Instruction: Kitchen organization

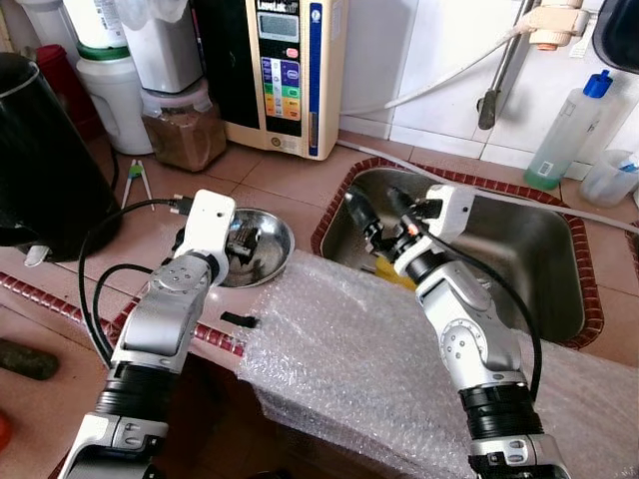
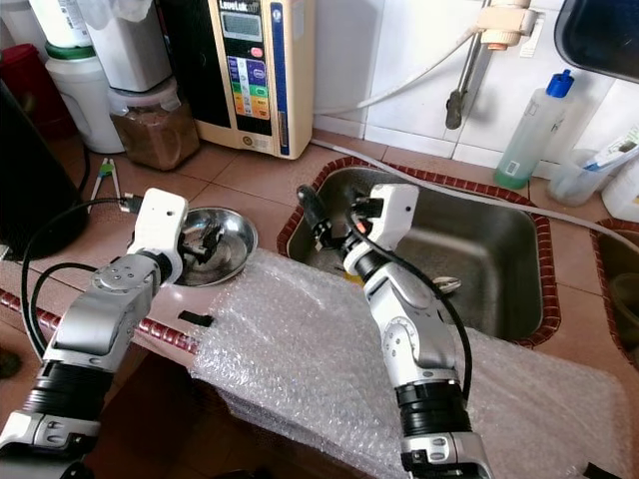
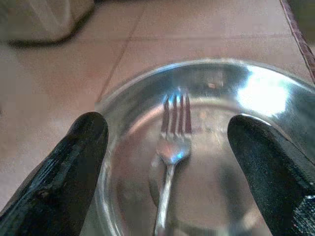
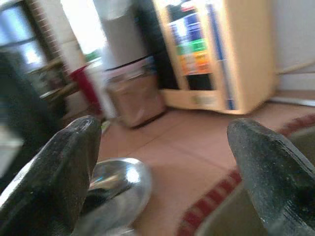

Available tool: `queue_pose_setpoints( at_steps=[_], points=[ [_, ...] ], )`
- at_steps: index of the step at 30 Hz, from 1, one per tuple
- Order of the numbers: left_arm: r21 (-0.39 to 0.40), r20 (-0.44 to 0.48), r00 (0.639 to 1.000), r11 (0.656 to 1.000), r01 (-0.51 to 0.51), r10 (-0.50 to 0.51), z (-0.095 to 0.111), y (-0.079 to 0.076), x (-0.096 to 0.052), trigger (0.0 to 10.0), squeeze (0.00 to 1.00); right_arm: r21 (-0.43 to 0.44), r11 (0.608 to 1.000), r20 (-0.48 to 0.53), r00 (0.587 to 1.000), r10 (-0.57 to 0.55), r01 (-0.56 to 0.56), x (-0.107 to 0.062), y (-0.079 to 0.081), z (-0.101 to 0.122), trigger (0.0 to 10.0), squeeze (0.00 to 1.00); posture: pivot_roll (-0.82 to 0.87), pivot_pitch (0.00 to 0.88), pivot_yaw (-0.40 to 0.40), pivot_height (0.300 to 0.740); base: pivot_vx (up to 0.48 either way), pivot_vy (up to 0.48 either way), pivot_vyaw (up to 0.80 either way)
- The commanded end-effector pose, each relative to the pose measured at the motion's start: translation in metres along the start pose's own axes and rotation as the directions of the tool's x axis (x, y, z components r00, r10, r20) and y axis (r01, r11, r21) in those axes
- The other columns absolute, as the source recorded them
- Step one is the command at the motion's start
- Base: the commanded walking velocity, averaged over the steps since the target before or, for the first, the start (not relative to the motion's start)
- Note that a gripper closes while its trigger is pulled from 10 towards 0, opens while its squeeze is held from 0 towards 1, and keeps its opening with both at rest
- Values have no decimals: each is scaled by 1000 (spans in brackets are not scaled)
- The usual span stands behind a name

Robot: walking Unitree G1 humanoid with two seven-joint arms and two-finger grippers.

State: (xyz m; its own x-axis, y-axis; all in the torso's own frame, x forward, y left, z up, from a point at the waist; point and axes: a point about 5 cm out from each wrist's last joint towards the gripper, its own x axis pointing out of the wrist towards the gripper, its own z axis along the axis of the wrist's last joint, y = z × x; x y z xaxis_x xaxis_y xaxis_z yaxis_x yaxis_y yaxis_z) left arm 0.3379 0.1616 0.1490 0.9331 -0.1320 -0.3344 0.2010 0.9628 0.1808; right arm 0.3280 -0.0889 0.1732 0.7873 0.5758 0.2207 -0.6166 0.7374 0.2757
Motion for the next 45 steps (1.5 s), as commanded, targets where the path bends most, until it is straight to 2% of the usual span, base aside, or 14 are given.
queue_pose_setpoints(
  at_steps=[1, 2, 3, 5, 10, 11, 12, 14, 15, 16, 17, 27, 39, 45],
  points=[
    [-15, -35, 999, 1000, 13, -14, -5, 3, -3, 10000, 988, -61, 994, -29, 996, 90, -91, 0, 9, 3, 10000, 1000, 35, 52, 16, 740, 0, 0, 0],
    [-11, -67, 997, 999, 32, -33, -9, 3, -4, 10000, 573, -102, 983, -70, 986, 148, -155, -1, 14, 3, 10000, 1000, 35, 53, 16, 740, 0, 0, 0],
    [-10, -78, 996, 999, 43, -44, -10, 2, -5, 10000, 573, -107, 979, -81, 983, 164, -173, -2, 15, 3, 10000, 1000, 35, 53, 17, 740, 0, 0, 0],
    [-37, -101, 993, 997, 63, -66, -12, 1, -6, 10000, 0, -131, 972, -101, 978, 184, -196, -4, 16, 5, 10000, 1000, 36, 53, 18, 740, 0, 0, 0],
    [-24, -132, 986, 995, 98, -100, -14, -2, -7, 10000, 0, -158, 971, -107, 980, 165, -181, -6, 12, 7, 10000, 957, 35, 54, 22, 740, 0, 0, 0],
    [-22, -143, 984, 994, 103, -105, -15, -2, -8, 10000, 0, -120, 979, -78, 984, 158, -166, -5, 11, 10, 10000, 961, 34, 53, 23, 740, 0, 0, 0],
    [-25, -152, 983, 994, 105, -107, -16, -1, -8, 2863, 0, -90, 983, -55, 986, 157, -161, -5, 11, 13, 10000, 757, 35, 52, 25, 740, 0, 0, 0],
    [-28, -158, 981, 994, 108, -111, -16, -1, -8, 2863, 0, -75, 984, -45, 986, 159, -162, -4, 12, 16, 10000, 757, 35, 52, 26, 740, 0, 0, 0],
    [-42, -165, 977, 991, 126, -131, -17, -2, -9, 0, 0, -92, 974, -62, 977, 204, -209, -4, 17, 16, 10000, 110, 35, 51, 27, 740, 0, 0, 0],
    [-42, -165, 977, 991, 126, -131, -17, -2, -9, 0, 0, -92, 974, -62, 977, 204, -209, -4, 17, 16, 10000, 110, 35, 51, 27, 740, 0, 0, 0],
    [-47, -170, 976, 990, 131, -137, -17, -3, -9, 0, 0, -103, 969, -72, 973, 220, -226, -5, 19, 15, 10000, 0, 36, 51, 28, 740, 0, 0, 0],
    [-173, -201, 967, 977, 123, -157, -25, -4, -10, 0, 0, -214, 889, -231, 905, 357, -405, -15, 28, 8, 10000, 0, 34, 53, 32, 740, 0, 0, 0],
    [-230, -171, 981, 972, 55, -96, -22, 2, -6, 0, 0, -230, 863, -295, 878, 378, -449, -23, 24, 5, 10000, 0, 24, 55, 27, 740, 0, 0, 0],
    [-218, -151, 984, 974, 62, -97, -20, 0, -5, 0, 0, -231, 856, -313, 868, 385, -463, -23, 25, 1, 10000, 0, 16, 52, 19, 740, 0, 0, 0]
  ],
)
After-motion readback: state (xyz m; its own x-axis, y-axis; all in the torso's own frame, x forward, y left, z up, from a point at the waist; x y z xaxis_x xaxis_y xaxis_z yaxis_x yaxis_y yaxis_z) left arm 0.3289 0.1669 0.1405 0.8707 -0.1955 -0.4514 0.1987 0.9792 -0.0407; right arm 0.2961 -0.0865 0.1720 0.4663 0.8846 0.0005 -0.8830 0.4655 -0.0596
